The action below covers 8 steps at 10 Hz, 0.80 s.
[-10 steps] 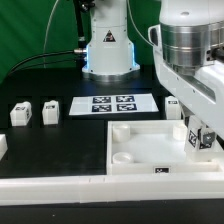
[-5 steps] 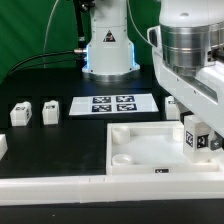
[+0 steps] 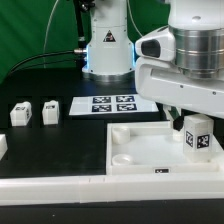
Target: Assemble one leg
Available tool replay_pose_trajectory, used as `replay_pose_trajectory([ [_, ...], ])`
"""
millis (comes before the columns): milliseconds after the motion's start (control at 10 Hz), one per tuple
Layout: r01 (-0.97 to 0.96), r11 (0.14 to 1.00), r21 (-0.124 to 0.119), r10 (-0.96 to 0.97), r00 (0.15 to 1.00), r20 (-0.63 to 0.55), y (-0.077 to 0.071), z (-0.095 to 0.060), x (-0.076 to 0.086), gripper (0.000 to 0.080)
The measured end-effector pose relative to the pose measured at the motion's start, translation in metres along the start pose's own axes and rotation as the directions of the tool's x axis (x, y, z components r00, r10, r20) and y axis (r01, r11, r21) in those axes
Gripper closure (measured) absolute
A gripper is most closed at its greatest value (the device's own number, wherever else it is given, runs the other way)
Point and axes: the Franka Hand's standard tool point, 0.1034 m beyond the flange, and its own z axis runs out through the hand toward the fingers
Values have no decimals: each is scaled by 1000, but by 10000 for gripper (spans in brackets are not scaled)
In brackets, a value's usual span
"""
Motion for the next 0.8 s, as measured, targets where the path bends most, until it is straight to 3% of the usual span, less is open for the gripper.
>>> replay_pose_trajectory([
  [200, 224, 975, -4, -224, 975, -1, 0, -2, 1, 151],
  [600, 606, 795, -3, -606, 795, 8, 2, -8, 5, 151],
  [800, 609, 793, -3, -609, 793, 9, 2, -7, 5, 151],
])
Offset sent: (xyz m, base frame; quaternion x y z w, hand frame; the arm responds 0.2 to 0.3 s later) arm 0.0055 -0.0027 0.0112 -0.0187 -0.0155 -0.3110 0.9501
